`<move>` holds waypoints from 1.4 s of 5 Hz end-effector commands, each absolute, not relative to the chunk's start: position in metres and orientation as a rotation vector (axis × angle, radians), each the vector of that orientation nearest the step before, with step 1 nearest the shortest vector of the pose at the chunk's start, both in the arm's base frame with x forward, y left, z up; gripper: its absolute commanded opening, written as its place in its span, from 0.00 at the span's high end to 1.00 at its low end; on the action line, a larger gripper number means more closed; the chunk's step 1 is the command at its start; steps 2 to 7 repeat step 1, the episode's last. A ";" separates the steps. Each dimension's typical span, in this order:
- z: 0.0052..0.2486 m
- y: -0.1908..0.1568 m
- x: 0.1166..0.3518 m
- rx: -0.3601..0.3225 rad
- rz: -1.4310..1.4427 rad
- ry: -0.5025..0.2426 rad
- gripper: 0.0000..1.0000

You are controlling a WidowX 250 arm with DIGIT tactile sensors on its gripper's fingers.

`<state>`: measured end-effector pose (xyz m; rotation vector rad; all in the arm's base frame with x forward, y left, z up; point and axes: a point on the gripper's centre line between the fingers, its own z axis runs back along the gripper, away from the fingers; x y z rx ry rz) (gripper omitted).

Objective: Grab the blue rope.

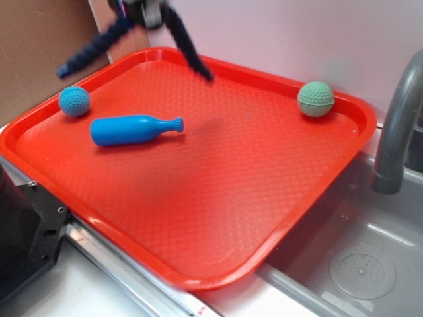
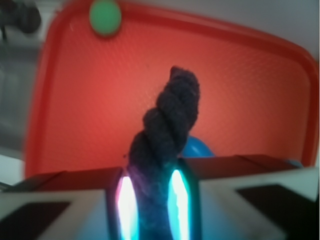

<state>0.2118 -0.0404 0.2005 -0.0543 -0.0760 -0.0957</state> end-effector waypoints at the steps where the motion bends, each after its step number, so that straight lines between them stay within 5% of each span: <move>1: 0.226 -0.035 0.214 -0.057 0.061 -0.062 1.00; 7: 0.226 -0.035 0.214 -0.057 0.061 -0.062 1.00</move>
